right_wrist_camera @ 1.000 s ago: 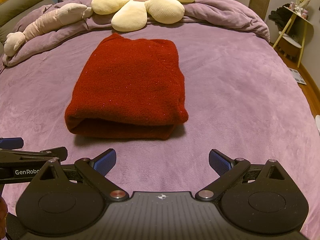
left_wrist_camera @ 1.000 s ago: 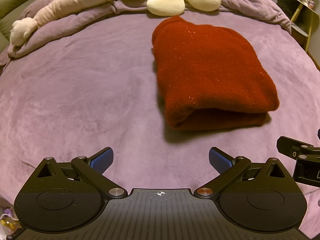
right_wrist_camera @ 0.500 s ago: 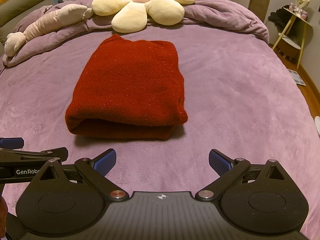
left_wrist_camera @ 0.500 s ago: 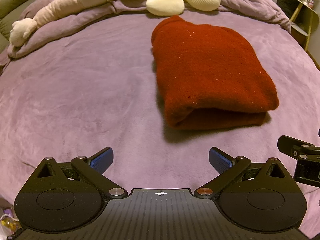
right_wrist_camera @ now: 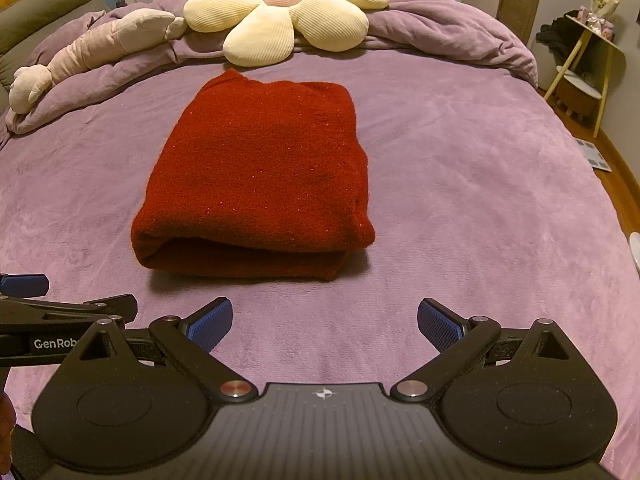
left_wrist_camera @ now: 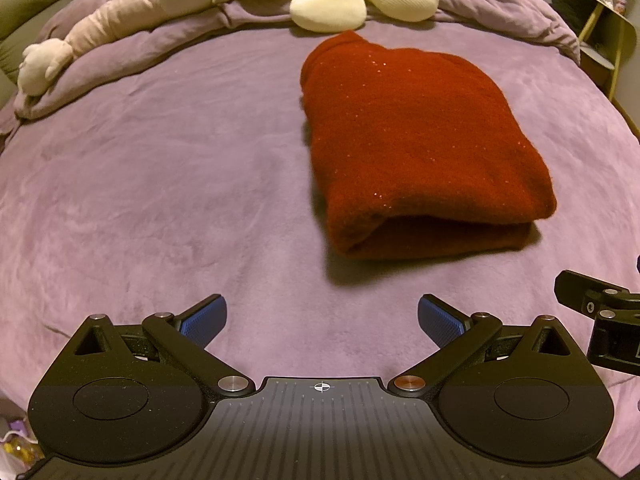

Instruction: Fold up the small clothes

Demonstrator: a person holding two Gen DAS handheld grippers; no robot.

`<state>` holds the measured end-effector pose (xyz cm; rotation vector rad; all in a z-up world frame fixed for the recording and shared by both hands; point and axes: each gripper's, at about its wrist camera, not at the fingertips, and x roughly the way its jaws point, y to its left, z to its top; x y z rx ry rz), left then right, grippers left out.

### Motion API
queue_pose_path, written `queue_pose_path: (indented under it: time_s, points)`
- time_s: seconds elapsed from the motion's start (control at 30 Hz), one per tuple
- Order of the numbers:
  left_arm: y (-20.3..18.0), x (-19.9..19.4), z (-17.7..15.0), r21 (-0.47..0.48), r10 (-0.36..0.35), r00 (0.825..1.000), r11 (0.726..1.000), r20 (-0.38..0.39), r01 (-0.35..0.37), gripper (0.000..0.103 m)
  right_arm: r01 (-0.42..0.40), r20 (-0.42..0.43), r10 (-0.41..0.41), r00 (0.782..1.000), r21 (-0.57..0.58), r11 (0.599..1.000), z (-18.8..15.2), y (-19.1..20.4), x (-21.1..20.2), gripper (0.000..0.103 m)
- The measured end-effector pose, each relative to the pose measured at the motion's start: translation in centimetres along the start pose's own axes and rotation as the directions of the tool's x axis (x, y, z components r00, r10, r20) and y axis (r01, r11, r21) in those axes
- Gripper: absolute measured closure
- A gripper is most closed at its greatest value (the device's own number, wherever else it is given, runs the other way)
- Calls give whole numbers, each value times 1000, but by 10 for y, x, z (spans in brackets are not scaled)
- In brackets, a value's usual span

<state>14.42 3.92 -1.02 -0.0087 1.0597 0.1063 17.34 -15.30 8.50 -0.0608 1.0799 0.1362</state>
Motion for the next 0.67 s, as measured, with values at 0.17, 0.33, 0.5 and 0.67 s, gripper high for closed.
queue_pose_path:
  time_s: [0.17, 0.33, 0.5, 0.67]
  points:
    - [-1, -1, 0, 5, -6, 1000, 1000, 6, 6, 0, 1, 2, -1, 1000, -2, 1000, 0, 0, -1, 4]
    - [-1, -2, -2, 16, 2, 1000, 1000, 10, -3, 0, 4, 2, -4, 1000, -3, 1000, 1, 0, -1, 4]
    - [0, 0, 1, 16, 14, 1000, 1000, 2, -14, 0, 3, 4, -3, 1000, -5, 1000, 1, 0, -2, 4]
    - [1, 1, 3, 13, 6, 1000, 1000, -18, -6, 0, 4, 5, -4, 1000, -5, 1000, 2, -1, -2, 4]
